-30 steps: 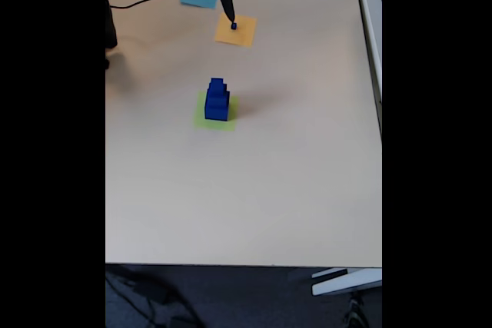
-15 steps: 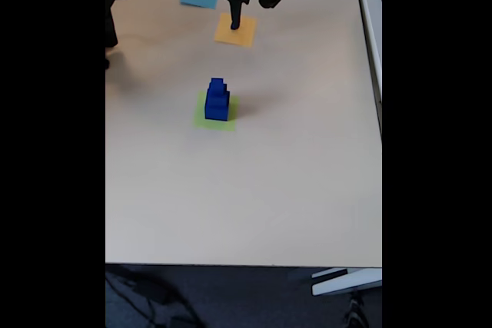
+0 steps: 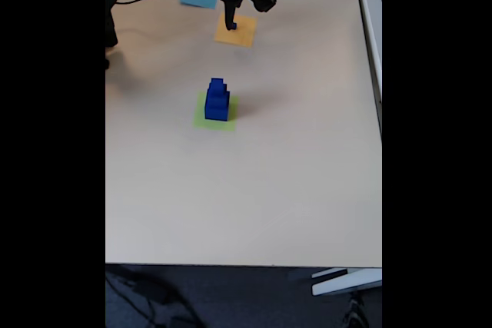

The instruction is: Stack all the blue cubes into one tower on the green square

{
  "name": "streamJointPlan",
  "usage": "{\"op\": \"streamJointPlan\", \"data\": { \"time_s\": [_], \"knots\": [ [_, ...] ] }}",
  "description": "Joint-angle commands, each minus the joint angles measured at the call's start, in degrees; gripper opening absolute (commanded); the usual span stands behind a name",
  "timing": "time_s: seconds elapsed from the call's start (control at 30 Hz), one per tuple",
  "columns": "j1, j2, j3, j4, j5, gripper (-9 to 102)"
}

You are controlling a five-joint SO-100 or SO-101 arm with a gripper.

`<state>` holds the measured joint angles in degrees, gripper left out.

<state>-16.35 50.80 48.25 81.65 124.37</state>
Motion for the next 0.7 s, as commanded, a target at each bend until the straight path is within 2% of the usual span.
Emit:
{"op": "streamJointPlan", "data": {
  "time_s": [0.0, 0.67],
  "knots": [
    [0.2, -0.7, -4.0, 0.4, -1.0, 36],
    [1.1, -2.7, -3.7, -1.4, -4.2, 33]
  ]
}}
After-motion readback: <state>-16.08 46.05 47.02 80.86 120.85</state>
